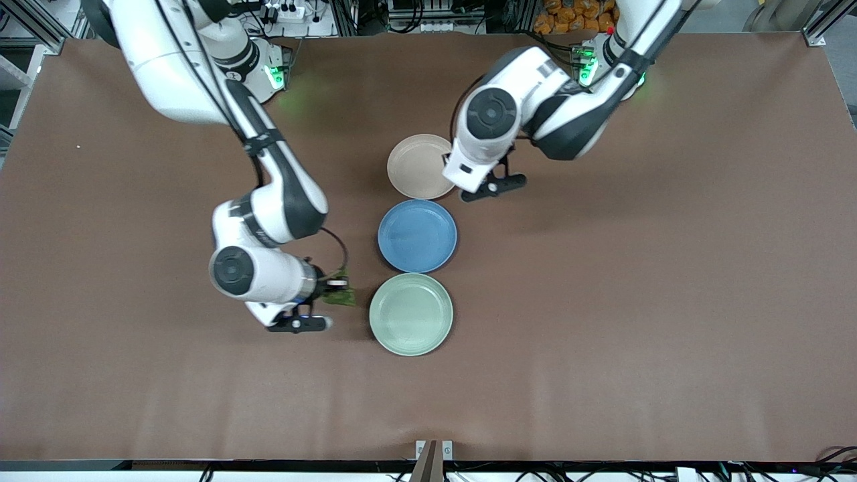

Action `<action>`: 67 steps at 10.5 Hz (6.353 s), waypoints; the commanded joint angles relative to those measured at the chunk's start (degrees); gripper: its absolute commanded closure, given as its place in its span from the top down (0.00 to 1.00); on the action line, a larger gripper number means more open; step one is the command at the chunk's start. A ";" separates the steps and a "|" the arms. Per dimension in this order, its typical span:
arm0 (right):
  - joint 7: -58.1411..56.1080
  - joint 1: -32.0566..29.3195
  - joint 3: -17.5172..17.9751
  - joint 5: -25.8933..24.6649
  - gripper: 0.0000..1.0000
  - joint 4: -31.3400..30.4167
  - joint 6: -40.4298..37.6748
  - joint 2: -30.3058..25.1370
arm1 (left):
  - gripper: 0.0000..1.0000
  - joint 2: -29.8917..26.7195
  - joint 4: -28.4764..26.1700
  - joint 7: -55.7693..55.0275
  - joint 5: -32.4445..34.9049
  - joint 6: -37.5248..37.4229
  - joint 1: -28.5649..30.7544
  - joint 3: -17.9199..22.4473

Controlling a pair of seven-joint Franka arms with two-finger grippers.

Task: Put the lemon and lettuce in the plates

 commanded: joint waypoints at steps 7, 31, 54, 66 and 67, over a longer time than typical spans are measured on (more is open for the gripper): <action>12.43 7.47 0.07 4.24 0.00 11.79 13.65 11.33 | 0.00 4.23 -8.35 -14.92 6.86 21.65 -7.91 -0.39; -14.62 -15.19 -0.37 -10.44 1.00 3.37 -31.76 -21.32 | 1.00 5.85 0.59 -29.90 21.11 23.14 -21.56 10.87; -18.14 -18.45 -0.11 -12.55 1.00 -10.71 -22.81 -44.56 | 1.00 -20.61 11.86 55.63 1.69 -11.97 18.00 22.64; -17.96 -18.36 -0.02 -12.02 1.00 -10.27 -22.63 -44.47 | 1.00 -23.18 13.71 55.46 0.98 -18.21 18.79 22.82; -17.96 -18.36 -0.02 -12.02 1.00 -10.36 -22.72 -44.47 | 1.00 -23.09 13.71 55.46 0.98 -18.48 18.87 22.82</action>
